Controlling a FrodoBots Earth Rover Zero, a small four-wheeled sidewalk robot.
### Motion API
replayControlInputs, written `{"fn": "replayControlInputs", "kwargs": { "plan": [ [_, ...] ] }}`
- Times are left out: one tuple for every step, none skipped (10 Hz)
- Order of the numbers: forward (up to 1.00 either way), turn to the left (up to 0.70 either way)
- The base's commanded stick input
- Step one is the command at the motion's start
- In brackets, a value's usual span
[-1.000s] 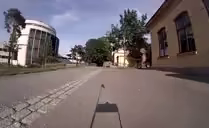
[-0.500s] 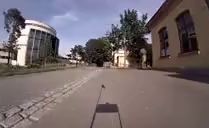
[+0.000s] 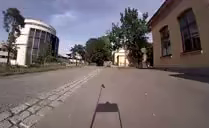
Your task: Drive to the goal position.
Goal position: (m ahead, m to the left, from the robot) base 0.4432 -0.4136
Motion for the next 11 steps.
{"fn": "replayControlInputs", "kwargs": {
  "plan": [
    [0.45,0.00],
    [0.45,0.00],
    [0.45,0.00],
    [0.45,0.00],
    [0.45,0.00],
    [0.45,0.00],
    [0.45,0.00],
    [0.45,0.00],
    [0.45,0.00],
    [0.45,0.00],
    [0.45,0.00]
  ]
}}
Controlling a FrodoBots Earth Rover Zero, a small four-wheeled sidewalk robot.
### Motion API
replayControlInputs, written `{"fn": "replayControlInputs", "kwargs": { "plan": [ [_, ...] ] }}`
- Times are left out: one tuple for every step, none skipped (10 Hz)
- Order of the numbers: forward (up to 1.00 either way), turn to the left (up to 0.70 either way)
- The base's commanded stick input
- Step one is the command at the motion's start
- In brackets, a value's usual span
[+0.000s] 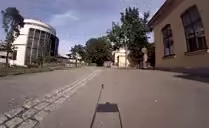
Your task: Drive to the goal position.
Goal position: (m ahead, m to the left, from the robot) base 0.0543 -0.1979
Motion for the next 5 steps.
{"fn": "replayControlInputs", "kwargs": {
  "plan": [
    [0.45,0.00],
    [0.45,0.00],
    [0.38,0.00],
    [0.16,0.00],
    [0.00,0.00]
  ]
}}
